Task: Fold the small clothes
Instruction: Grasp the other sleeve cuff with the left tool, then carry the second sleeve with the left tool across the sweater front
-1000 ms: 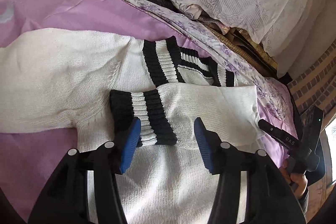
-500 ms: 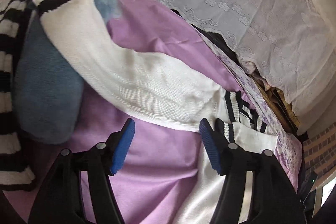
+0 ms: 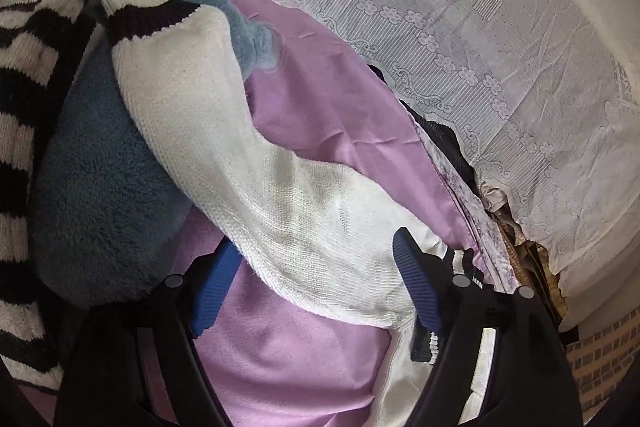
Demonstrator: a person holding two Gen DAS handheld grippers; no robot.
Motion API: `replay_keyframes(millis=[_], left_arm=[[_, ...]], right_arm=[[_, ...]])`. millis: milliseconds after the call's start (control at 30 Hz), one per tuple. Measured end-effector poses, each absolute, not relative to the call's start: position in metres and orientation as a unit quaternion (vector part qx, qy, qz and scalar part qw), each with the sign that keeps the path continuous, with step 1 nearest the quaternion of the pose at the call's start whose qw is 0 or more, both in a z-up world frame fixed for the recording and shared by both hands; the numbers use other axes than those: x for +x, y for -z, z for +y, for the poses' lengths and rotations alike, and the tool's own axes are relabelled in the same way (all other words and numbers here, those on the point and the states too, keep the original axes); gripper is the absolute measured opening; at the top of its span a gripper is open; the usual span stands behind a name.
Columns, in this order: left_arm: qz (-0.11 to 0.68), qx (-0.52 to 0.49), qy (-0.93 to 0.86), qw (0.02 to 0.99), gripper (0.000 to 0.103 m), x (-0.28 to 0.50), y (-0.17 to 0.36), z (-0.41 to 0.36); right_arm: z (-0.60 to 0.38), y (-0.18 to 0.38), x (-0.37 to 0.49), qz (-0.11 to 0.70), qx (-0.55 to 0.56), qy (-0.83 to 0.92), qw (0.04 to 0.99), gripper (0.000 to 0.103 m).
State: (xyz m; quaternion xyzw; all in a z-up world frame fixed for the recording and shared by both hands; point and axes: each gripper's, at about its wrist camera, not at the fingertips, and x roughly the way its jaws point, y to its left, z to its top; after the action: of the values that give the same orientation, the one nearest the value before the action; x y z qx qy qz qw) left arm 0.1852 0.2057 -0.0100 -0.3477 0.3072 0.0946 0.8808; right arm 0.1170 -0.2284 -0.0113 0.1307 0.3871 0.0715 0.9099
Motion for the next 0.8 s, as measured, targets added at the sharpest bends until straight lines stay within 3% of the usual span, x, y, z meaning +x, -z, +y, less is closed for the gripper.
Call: replay_keyframes(millis=[133, 200, 333, 400, 500, 700, 800], left_arm=[[0.280, -0.334, -0.102, 0.894, 0.072, 0.191, 0.006, 0.202], [0.270, -0.313, -0.084, 0.907, 0.053, 0.195, 0.003, 0.199], [0.262, -0.272, -0.108, 0.920, 0.040, 0.197, 0.004, 0.194], [0.264, -0.262, -0.121, 0.921, 0.021, 0.199, 0.005, 0.194], [0.266, -0.242, -0.137, 0.923, 0.007, 0.202, 0.007, 0.191], [0.240, -0.215, -0.160, 0.933, 0.006, 0.192, -0.003, 0.184], [0.229, -0.132, -0.185, 0.946, 0.005, 0.192, -0.015, 0.157]], right_arm=[[-0.201, 0.002, 0.133, 0.390, 0.117, -0.097, 0.908, 0.049], [-0.189, 0.002, 0.147, 0.393, 0.107, -0.103, 0.907, 0.049], [-0.180, 0.016, 0.172, 0.409, 0.112, -0.106, 0.899, 0.049], [-0.184, 0.030, 0.175, 0.422, 0.130, -0.110, 0.891, 0.049], [-0.194, 0.037, 0.175, 0.431, 0.152, -0.114, 0.882, 0.047], [-0.207, 0.022, 0.170, 0.409, 0.171, -0.106, 0.890, 0.048], [-0.211, 0.017, 0.169, 0.403, 0.178, -0.108, 0.891, 0.048]])
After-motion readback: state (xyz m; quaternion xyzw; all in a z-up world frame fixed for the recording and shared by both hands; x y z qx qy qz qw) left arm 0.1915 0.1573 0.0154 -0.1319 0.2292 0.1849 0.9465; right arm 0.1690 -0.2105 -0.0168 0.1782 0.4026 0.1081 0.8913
